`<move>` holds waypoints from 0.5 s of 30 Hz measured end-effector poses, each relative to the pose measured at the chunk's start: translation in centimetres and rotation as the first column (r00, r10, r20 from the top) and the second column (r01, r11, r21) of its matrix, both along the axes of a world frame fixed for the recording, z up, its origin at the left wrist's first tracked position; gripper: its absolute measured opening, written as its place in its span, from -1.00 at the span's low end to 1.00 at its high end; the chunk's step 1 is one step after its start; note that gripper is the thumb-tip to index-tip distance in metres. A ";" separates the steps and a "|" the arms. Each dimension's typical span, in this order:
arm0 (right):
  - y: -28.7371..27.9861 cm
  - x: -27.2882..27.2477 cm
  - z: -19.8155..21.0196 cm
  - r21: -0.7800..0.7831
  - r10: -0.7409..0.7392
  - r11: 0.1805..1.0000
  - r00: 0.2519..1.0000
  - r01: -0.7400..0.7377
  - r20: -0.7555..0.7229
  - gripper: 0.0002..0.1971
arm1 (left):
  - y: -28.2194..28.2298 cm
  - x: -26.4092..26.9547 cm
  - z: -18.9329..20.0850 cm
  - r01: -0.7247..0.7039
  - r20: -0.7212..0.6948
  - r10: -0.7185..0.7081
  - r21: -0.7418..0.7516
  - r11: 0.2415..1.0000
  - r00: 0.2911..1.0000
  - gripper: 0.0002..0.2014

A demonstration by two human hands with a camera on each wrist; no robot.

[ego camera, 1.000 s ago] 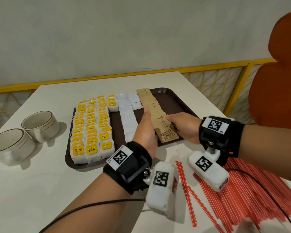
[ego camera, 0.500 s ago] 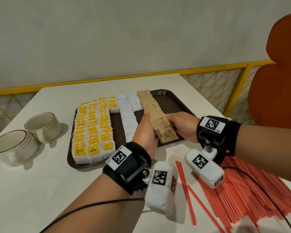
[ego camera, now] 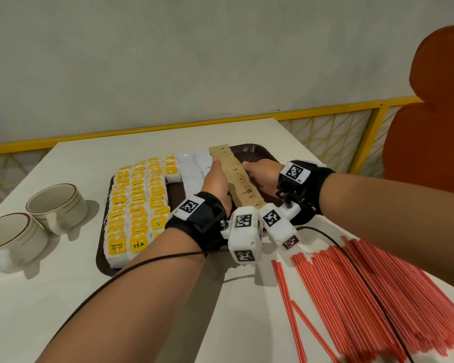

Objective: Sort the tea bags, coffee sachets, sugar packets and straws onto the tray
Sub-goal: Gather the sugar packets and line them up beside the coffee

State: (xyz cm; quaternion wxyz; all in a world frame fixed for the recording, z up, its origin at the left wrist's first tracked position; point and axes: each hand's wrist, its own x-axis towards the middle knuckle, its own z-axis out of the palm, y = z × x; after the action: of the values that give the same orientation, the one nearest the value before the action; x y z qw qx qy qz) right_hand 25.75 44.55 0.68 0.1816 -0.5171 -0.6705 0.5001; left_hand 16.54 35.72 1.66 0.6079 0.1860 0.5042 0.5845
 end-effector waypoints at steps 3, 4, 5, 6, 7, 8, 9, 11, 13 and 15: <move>0.6 -0.3 -0.5 0.004 0.028 1.000 0.999 -0.028 0.037 -0.54 | 0.3 -0.2 0.0 0.005 -0.019 -0.005 -0.002 1.000 1.000 -0.43; 0.7 -0.4 -0.7 0.013 0.026 1.000 0.999 -0.027 0.042 -0.54 | 0.4 -0.2 -0.1 0.004 -0.030 -0.004 -0.008 1.000 1.000 -0.42; 0.5 -0.5 -0.5 0.000 0.033 0.999 0.998 -0.033 0.048 -0.55 | 0.5 -0.3 -0.2 0.010 -0.039 -0.011 -0.014 1.000 0.999 -0.40; 0.1 -0.6 -0.1 0.004 0.032 0.999 0.998 -0.032 0.062 -0.55 | 0.6 -0.4 -0.4 0.012 -0.044 -0.013 -0.022 1.000 0.999 -0.39; -0.4 -0.7 0.5 -0.006 0.047 0.999 0.993 -0.047 0.107 -0.56 | 0.8 -0.5 -0.5 0.011 -0.037 -0.011 -0.020 1.000 0.999 -0.39; -0.9 -0.7 1.1 -0.016 0.052 0.999 0.980 -0.050 0.192 -0.57 | 0.9 -0.6 -0.6 0.008 -0.038 -0.009 -0.020 1.000 0.999 -0.40; -1.2 -0.7 1.7 0.004 0.004 1.000 0.974 -0.005 0.227 -0.59 | 1.0 -0.6 -0.6 0.009 -0.042 -0.010 -0.020 1.000 0.999 -0.41; -2.1 -0.8 2.9 0.103 -0.010 0.994 0.953 -0.022 0.303 -0.60 | 0.9 -0.5 -0.5 0.001 -0.029 -0.002 -0.023 1.000 1.000 -0.42; -1.7 -0.9 2.9 0.170 0.027 0.981 0.930 -0.096 0.367 -0.59 | 0.4 -0.3 -0.5 -0.006 -0.037 0.005 -0.021 1.000 0.999 -0.38; -0.9 -0.8 1.8 0.114 0.026 0.991 0.948 -0.065 0.317 -0.60 | 0.3 -0.3 0.0 -0.015 -0.006 0.015 -0.019 1.000 1.000 -0.36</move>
State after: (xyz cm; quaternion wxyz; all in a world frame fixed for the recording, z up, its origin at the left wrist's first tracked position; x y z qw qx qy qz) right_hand 24.96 43.69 2.52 0.0921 -0.5625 -0.7322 0.3728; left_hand 16.23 36.01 1.69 0.6039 0.1781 0.5129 0.5835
